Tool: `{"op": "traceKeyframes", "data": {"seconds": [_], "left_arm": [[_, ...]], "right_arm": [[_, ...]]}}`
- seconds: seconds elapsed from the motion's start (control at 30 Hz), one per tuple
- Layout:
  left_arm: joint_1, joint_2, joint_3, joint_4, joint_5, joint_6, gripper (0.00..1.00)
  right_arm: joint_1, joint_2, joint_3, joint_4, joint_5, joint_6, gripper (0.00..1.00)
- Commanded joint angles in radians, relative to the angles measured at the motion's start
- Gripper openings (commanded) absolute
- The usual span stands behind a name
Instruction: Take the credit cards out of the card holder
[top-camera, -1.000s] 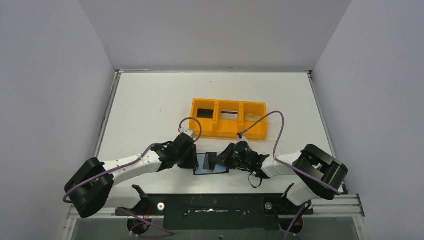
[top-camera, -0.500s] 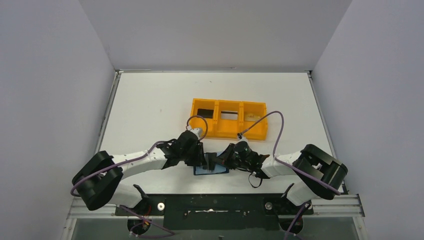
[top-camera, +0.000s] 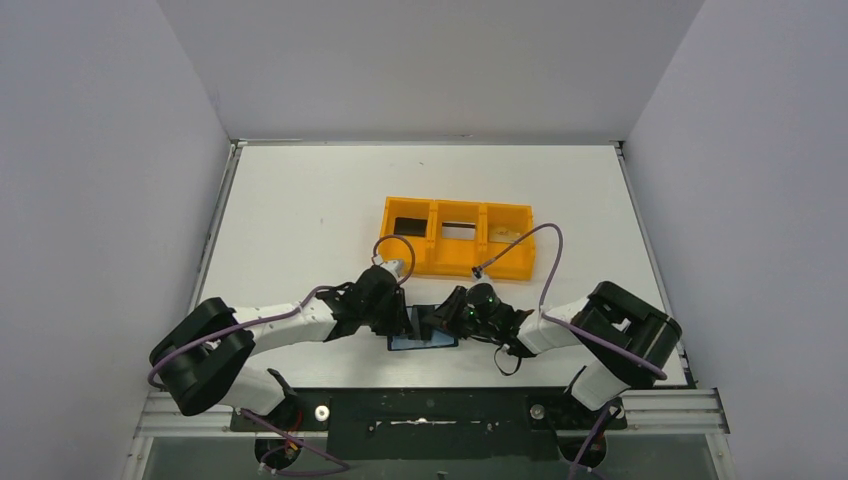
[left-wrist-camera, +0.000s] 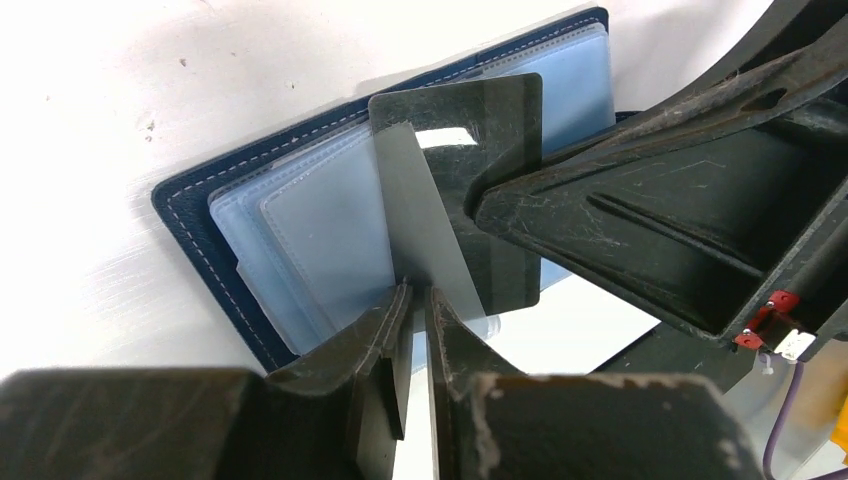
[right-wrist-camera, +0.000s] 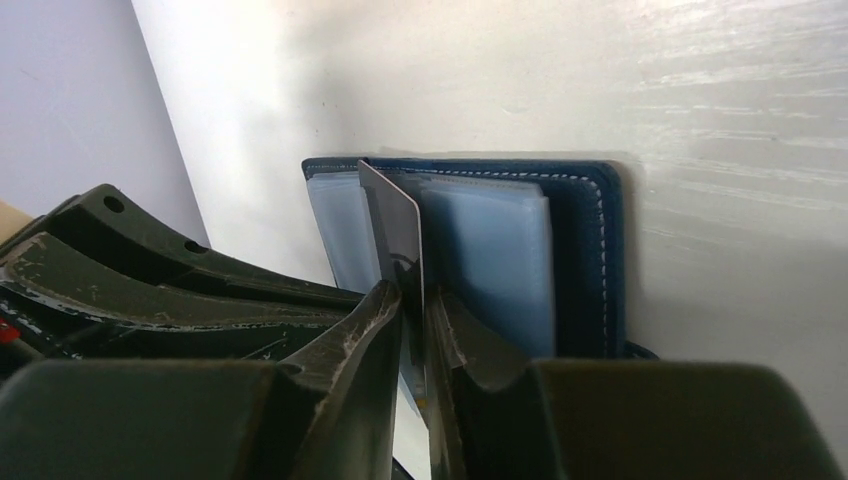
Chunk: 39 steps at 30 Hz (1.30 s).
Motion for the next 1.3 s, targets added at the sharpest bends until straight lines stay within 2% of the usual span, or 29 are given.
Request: {"op": "traceKeyframes", "data": {"seconds": [0.0,0.1,0.17,0.27,0.3,0.57,1.0,1.17,1.27], "left_arm": [[-0.006,0.012,-0.037,-0.038,-0.023,0.01,0.11],[-0.006,-0.002,-0.038,-0.052,-0.039,0.01,0.11],[-0.006,-0.009,-0.038,-0.061,-0.049,0.009,0.11],[-0.006,-0.016,-0.036,-0.066,-0.054,0.01,0.11],[-0.007,-0.017,-0.034,-0.067,-0.055,0.011,0.11],[-0.006,-0.02,-0.027,-0.078,-0.057,0.016,0.11],[0.001,-0.169,0.031,-0.17,-0.142,0.017,0.2],[0.025,-0.224,0.071,-0.247,-0.187,0.041,0.23],[0.079,-0.272,0.086,-0.301,-0.193,0.07,0.27]], "right_arm": [[0.006,0.022,-0.024,0.1,0.012,0.022,0.13],[0.006,-0.013,-0.039,0.065,0.037,0.025,0.14],[0.006,-0.044,-0.039,0.018,0.054,0.019,0.25],[0.005,-0.082,-0.043,-0.017,0.069,0.015,0.29],[0.004,-0.087,-0.046,-0.018,0.07,0.015,0.28],[0.006,-0.095,-0.039,-0.014,0.058,0.004,0.0],[0.008,-0.343,-0.02,-0.295,0.193,-0.059,0.0],[0.011,-0.426,-0.019,-0.317,0.227,-0.098,0.0],[0.024,-0.46,-0.004,-0.316,0.249,-0.142,0.0]]}}
